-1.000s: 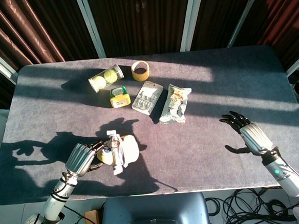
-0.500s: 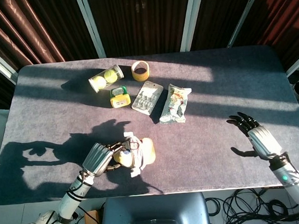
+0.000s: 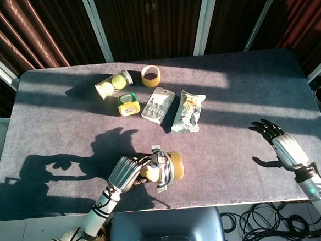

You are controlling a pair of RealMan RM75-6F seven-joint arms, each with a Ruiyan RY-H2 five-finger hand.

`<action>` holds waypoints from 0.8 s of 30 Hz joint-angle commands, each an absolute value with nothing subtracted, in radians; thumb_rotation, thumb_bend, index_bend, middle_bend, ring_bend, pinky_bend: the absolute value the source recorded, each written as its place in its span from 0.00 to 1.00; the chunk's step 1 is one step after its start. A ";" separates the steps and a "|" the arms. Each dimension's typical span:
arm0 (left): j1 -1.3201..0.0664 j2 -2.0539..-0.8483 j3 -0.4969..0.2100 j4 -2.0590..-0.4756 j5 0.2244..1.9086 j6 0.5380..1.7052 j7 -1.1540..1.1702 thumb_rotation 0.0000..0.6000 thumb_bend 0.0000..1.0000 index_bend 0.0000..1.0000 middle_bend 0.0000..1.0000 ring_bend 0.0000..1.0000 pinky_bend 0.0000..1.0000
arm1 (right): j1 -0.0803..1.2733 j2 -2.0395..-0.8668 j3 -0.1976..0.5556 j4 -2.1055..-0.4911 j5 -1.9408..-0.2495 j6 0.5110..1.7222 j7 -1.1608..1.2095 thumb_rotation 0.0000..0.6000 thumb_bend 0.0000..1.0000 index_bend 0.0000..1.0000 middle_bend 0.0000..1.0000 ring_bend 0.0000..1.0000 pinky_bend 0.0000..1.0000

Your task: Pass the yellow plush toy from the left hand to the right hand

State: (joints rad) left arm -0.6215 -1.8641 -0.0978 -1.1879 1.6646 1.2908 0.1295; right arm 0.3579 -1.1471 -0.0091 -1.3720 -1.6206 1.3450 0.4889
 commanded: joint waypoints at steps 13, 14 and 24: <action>-0.617 -1.916 -0.099 -1.126 1.616 1.288 0.200 1.00 0.31 0.41 0.61 0.62 0.80 | 0.290 -1.046 -0.037 -1.573 -1.567 1.318 0.220 1.00 0.16 0.20 0.10 0.00 0.14; -0.615 -1.897 -0.092 -1.150 1.605 1.266 0.204 1.00 0.31 0.26 0.47 0.50 0.72 | 0.287 -1.042 -0.036 -1.580 -1.561 1.313 0.210 1.00 0.16 0.20 0.10 0.00 0.14; -0.556 -1.746 -0.029 -1.348 1.563 1.232 0.291 1.00 0.29 0.00 0.00 0.00 0.37 | 0.273 -1.057 -0.025 -1.585 -1.575 1.329 0.183 1.00 0.16 0.19 0.10 0.00 0.14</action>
State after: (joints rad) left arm -0.5762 -1.7724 -0.0492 -1.3205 1.5666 1.2241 0.2825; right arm 0.2743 -1.0530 -0.0261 -1.5887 -1.5717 1.3271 0.1854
